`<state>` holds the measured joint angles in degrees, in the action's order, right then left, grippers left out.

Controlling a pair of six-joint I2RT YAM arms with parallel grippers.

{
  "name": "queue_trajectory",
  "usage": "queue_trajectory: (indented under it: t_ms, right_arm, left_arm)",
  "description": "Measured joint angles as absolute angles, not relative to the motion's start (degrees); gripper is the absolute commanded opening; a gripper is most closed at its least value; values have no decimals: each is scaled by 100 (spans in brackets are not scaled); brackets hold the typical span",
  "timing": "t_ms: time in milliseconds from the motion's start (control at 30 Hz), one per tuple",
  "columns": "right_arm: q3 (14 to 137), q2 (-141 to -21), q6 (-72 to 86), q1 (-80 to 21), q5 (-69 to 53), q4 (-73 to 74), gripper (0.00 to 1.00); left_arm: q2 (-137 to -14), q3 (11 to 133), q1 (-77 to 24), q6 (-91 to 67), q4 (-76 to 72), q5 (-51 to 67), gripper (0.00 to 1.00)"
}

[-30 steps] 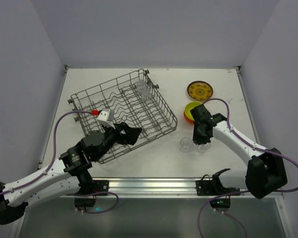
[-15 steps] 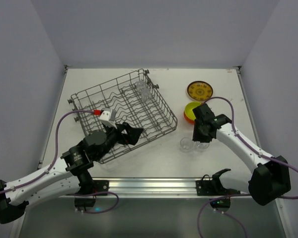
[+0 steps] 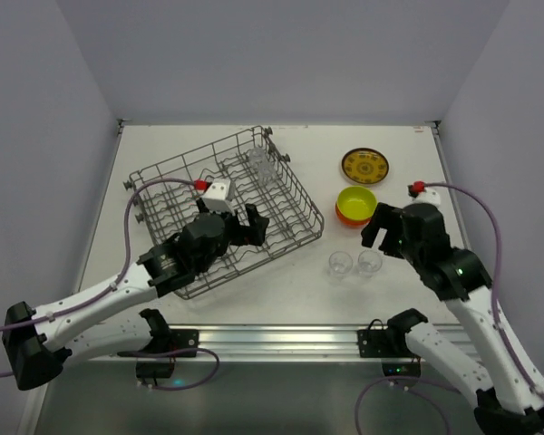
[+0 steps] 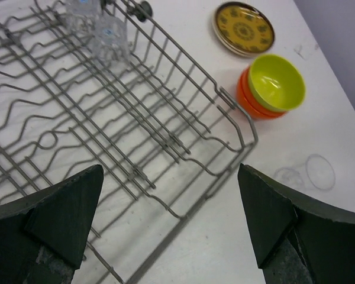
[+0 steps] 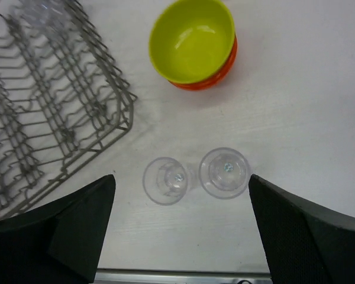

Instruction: Unload the mixed dishes from the dish rack

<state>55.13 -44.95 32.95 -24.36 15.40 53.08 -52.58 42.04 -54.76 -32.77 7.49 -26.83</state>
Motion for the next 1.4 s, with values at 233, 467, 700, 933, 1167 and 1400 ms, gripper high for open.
queue_trajectory:
  t_ms: [233, 467, 700, 933, 1167, 1400]
  right_arm:
    - [5247, -1863, 3140, -2436, 1192, 4637, 99]
    - [5105, -1717, 2976, -2436, 642, 4574, 99]
    - [4934, -1804, 2799, -2436, 156, 4565, 99]
    - [4923, -1769, 2646, -2436, -281, 4523, 99]
    - [4921, -1678, 2563, -2436, -434, 4486, 99]
    - [4915, -1673, 2539, -2436, -458, 4445, 99]
  left_arm:
    - [-6923, 5181, -4276, -2578, 637, -2488, 100]
    - [-8890, 6211, -3441, -1776, 23, -1507, 100]
    - [-10304, 7074, -3081, -1002, -478, -596, 90]
    - [-11087, 7885, -2998, -676, -504, -231, 85]
    - [-11601, 8372, -2969, -617, -451, -235, 84]
    - [-11784, 8475, -2969, -620, -257, -395, 83]
